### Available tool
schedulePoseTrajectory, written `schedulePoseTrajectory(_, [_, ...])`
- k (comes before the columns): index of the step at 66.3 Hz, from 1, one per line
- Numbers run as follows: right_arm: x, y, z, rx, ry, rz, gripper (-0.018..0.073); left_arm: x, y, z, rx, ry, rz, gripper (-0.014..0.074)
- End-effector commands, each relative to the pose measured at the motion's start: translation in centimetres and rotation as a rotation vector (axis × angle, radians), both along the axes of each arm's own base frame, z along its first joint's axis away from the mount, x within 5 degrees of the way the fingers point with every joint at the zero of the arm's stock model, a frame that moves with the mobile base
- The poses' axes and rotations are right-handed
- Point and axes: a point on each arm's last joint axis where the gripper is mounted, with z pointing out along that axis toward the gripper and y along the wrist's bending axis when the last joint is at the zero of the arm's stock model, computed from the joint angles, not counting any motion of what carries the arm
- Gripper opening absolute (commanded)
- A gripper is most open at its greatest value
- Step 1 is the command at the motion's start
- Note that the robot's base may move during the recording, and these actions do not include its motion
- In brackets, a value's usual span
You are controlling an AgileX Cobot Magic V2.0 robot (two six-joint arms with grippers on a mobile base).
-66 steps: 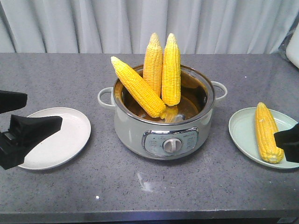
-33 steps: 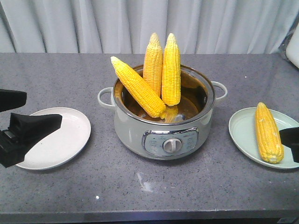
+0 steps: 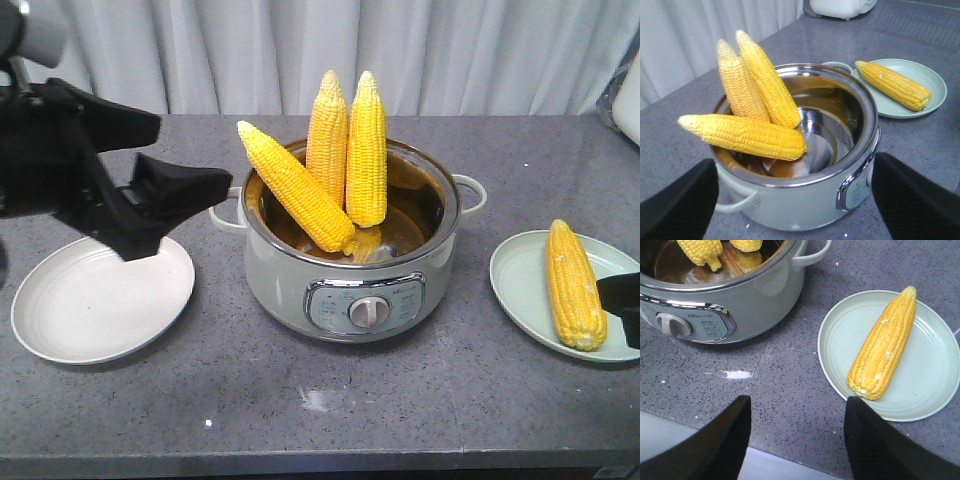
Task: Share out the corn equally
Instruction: 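Move the left gripper over the pot toward the leaning corn cob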
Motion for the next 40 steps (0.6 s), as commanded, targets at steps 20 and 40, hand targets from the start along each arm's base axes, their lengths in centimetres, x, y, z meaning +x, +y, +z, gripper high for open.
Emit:
schedulePoseTrajectory(20, [0.1, 0.0, 1.1, 0.008, -0.080, 0.004, 0.0399, 5.7, -7.5, -0.3, 0.100, -0.039, 0.003, 0.0594])
schedulePoseTrajectory(40, [0.1, 0.0, 1.1, 0.008, -0.080, 0.004, 0.0399, 8.1, -10.7, -0.3, 0.122, 0.210, 0.269, 0.0594])
